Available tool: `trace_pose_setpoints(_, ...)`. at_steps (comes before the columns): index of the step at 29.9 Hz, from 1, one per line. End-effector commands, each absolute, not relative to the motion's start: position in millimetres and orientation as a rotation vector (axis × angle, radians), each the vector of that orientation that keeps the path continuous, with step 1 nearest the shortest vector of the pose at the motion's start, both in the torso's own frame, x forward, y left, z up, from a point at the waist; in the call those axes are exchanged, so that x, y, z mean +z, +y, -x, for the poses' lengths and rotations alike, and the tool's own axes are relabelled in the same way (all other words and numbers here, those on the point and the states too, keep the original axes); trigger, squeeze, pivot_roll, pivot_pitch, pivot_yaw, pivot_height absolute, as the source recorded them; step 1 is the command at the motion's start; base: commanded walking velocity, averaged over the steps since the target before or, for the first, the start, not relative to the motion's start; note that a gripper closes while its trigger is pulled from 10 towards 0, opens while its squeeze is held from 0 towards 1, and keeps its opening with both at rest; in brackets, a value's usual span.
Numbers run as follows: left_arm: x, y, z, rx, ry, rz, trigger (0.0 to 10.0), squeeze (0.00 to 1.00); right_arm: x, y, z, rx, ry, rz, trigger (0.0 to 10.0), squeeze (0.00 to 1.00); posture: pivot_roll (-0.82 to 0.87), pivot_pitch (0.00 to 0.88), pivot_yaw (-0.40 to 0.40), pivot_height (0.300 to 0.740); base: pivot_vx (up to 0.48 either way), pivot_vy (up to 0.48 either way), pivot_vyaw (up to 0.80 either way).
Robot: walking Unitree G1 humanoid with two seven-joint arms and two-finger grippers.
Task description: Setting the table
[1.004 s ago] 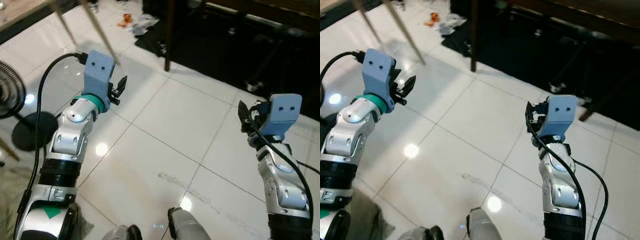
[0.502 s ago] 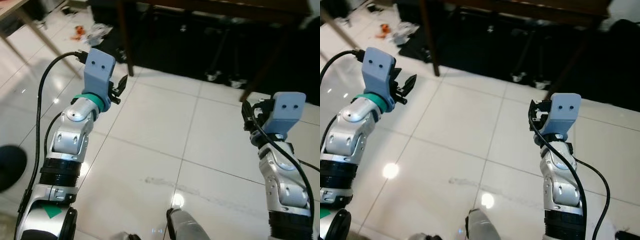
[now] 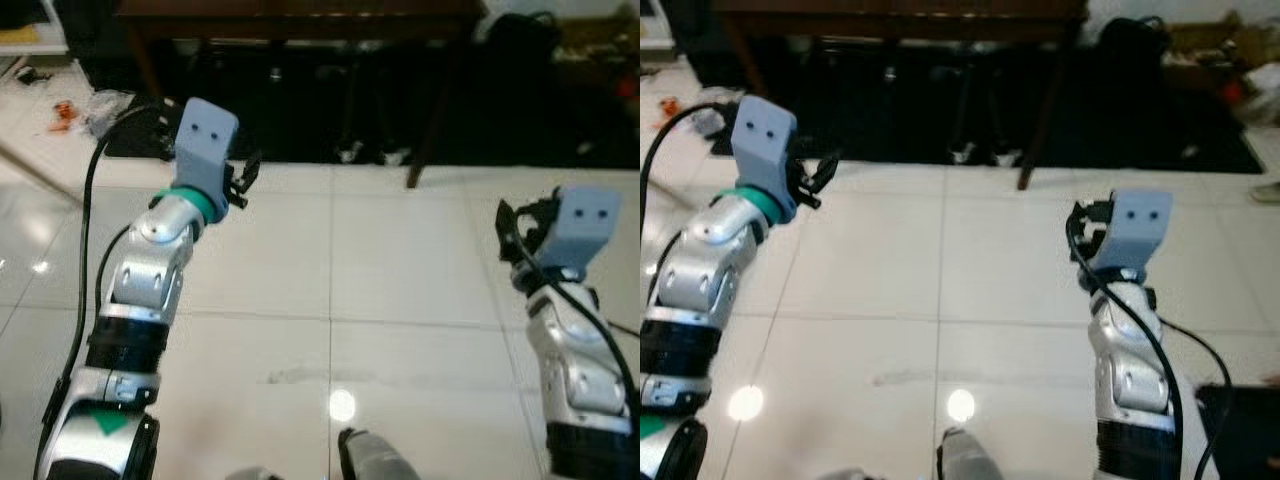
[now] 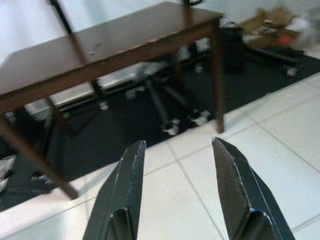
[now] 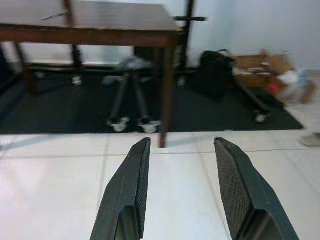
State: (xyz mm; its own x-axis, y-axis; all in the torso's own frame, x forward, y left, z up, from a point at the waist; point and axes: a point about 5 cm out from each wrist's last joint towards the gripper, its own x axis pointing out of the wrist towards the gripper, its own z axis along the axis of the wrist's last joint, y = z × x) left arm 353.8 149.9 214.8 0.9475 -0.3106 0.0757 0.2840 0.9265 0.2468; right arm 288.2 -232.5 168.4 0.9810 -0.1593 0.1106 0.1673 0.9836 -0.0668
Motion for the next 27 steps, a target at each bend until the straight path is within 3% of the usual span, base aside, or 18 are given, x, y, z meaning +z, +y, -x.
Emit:
trace_pose_setpoints(1, 209, 152, -354, -0.301, -0.092, -0.245, 10.0, 0.00, 162, -231, -287, -0.165, -0.081, 0.064, 10.0, 0.00, -0.01, 0.019, 0.101, 0.740, 0.000, 0.000, -0.80)
trace_pose_setpoints(11, 209, 156, -355, -0.251, -0.106, -0.273, 10.0, 0.00, 165, -228, -289, -0.137, -0.093, 0.071, 10.0, 0.00, -0.01, 0.027, 0.095, 0.740, 0.000, 0.000, -0.80)
trace_pose_setpoints(13, 211, 158, -355, -0.218, -0.123, -0.301, 10.0, 0.00, 167, -222, -290, -0.099, -0.103, 0.086, 10.0, 0.00, -0.01, 0.027, 0.095, 0.740, 0.000, 0.000, 0.00)
trace_pose_setpoints(18, 214, 162, -357, -0.145, -0.166, -0.336, 10.0, 0.00, 176, -200, -293, -0.002, -0.155, 0.108, 10.0, 0.00, -0.01, 0.030, 0.090, 0.740, 0.430, 0.000, 0.00)
trace_pose_setpoints(27, 216, 162, -359, -0.139, -0.169, -0.331, 10.0, 0.00, 181, -192, -300, 0.000, -0.180, 0.079, 10.0, 0.00, 0.00, 0.029, 0.089, 0.740, 0.472, 0.000, 0.00)
